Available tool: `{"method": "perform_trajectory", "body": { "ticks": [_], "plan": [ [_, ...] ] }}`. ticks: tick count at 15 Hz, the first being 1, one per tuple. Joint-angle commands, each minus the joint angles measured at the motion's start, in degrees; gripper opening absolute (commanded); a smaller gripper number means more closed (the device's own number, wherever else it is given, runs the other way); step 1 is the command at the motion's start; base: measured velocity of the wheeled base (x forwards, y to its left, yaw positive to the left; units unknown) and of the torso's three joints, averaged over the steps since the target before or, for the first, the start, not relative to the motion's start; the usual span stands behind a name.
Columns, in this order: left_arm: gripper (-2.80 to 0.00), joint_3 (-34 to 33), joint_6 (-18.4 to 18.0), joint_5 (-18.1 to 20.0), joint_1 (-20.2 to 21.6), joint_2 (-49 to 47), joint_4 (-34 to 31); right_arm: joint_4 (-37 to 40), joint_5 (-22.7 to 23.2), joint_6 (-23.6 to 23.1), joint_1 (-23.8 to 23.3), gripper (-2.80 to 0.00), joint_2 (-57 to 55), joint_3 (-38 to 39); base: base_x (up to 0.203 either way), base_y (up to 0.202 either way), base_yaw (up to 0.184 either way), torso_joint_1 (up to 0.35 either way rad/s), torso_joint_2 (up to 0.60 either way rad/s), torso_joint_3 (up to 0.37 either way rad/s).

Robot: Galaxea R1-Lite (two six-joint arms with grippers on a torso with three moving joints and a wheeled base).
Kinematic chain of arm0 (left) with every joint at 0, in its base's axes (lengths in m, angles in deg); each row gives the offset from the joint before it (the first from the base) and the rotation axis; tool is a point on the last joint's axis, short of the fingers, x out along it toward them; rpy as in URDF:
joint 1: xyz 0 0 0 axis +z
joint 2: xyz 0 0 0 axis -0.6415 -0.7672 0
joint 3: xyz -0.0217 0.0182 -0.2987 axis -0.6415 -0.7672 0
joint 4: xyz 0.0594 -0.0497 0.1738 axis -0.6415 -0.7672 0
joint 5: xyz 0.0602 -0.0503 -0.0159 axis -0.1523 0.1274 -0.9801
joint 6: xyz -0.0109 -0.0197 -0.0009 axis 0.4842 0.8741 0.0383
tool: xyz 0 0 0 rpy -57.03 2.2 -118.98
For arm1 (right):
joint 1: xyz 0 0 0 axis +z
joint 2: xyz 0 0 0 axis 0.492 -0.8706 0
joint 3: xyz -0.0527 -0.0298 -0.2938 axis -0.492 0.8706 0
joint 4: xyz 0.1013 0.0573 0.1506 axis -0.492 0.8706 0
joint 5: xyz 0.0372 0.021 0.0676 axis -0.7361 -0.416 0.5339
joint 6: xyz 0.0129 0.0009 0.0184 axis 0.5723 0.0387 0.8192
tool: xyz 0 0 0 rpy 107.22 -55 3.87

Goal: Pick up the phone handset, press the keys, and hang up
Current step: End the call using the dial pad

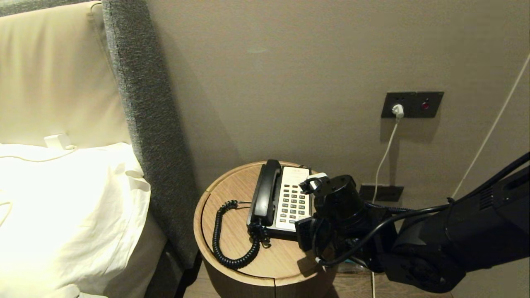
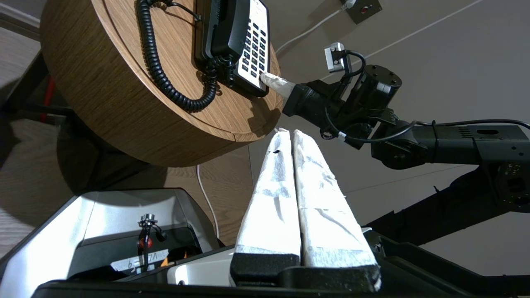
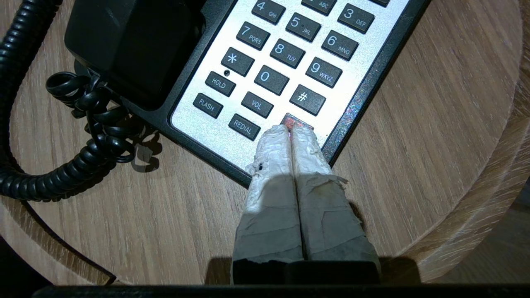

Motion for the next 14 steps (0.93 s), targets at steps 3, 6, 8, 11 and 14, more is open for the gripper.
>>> {"method": "perform_trajectory", "body": {
  "ticks": [3,6,8,11,14],
  "plan": [
    [-2.80,-1.0,0.4,0.0,0.0,0.3,-0.1,0.0,-0.1,0.1,0.0,-2.80,1.3,-0.7,0.000,0.000,0.000,0.000,0.00,0.000],
    [-2.80,-1.6,0.3,0.1,0.0,1.0,-0.1,0.1,-0.1,0.1,0.0,-2.80,1.2,-0.8,0.000,0.000,0.000,0.000,0.00,0.000],
    [-2.80,-1.5,0.3,0.1,0.0,0.9,-0.1,0.2,-0.1,0.1,0.0,-2.80,0.8,-0.6,0.000,0.000,0.000,0.000,0.00,0.000],
    [-2.80,-1.4,0.3,0.3,0.0,0.8,0.0,0.2,-0.3,0.1,0.0,-2.80,0.0,-0.4,0.000,0.000,0.000,0.000,0.00,0.000],
    [-2.80,-1.3,0.3,0.6,0.0,0.5,0.0,0.3,-0.4,0.1,-0.1,-2.80,0.0,-0.1,0.000,0.000,0.000,0.000,0.00,0.000]
  ]
}}
